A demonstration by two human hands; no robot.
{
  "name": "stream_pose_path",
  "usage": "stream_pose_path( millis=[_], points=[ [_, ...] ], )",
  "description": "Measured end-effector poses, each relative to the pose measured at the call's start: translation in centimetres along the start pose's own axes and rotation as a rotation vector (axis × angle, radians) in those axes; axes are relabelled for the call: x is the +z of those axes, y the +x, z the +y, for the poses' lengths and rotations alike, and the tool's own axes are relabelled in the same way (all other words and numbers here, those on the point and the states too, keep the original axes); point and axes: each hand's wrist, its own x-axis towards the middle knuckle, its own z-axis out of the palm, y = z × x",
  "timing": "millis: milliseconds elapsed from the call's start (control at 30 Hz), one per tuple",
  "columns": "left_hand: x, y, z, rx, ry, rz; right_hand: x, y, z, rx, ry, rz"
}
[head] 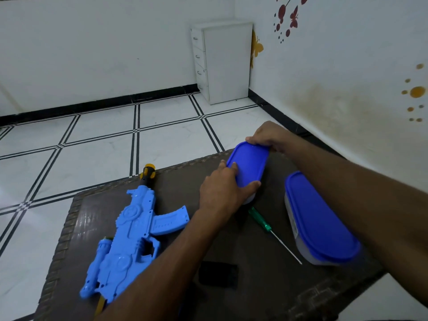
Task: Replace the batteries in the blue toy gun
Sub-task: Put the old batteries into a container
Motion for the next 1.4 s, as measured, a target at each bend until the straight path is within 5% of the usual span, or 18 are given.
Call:
stream_pose_path(
  millis=[600,933,1033,1100,1400],
  points=[
    [-0.2,-0.4,0.4,-0.013,-0.178,0.088,-2.8,-3.9,6.6,-0.100,0.255,0.251],
    [-2.6,-11.2,-2.7,0.050,-0.075,0.050,-1.5,-16.6,7.3,-0.214,-0.216,0.268],
    [-2.7,-13.6,-3.2,0.136,0.019,-0.045,-0.9,-18.9,7.5,-0.049,-0.426,0.031],
    [-2.6,-14.7,-3.1,0.182,0.066,-0.091,-0.5,-19.8,7.5,0.030,-0.483,-0.094],
    [-2.0,-16.4,-3.5,0.229,0.189,-0.178,-0.1,-22.1,7.3,-0.049,-0.530,-0.050]
  ],
)
